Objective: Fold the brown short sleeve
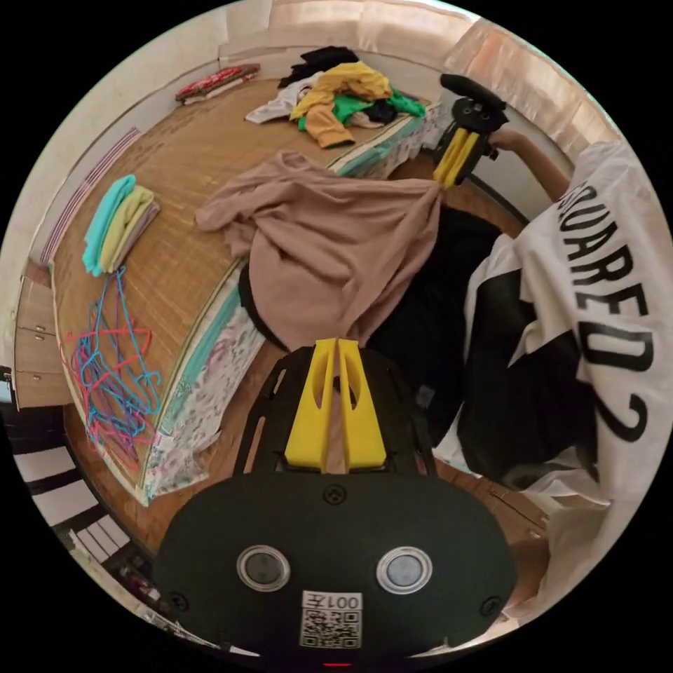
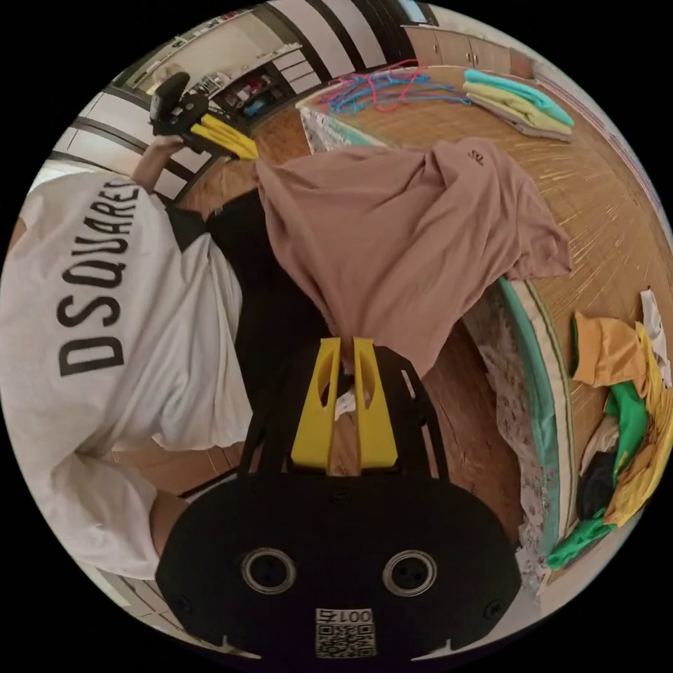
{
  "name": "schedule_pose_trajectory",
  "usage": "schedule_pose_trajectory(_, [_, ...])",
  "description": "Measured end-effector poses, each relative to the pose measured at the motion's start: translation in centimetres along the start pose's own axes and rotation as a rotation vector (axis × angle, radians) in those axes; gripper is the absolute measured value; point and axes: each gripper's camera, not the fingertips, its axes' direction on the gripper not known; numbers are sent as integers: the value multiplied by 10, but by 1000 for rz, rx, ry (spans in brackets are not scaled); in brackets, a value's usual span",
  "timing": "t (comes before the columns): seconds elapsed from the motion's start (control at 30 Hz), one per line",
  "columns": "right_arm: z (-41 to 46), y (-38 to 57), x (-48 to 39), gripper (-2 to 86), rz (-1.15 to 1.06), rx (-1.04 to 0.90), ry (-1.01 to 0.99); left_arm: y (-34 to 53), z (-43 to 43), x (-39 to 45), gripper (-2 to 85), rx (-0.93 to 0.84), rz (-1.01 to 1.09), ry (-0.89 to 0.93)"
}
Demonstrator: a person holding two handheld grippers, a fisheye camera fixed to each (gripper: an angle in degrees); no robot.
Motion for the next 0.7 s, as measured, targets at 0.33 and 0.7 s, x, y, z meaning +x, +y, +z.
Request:
schedule_pose_trajectory(0.33, [-47,-41,120,102,391,457,301,-119,15,-138,-8,34,-233,-455])
schedule_pose_trajectory(0.7, [9,-155,208,111,514,278,354,-246,94,-222,48,-27,-283,-37])
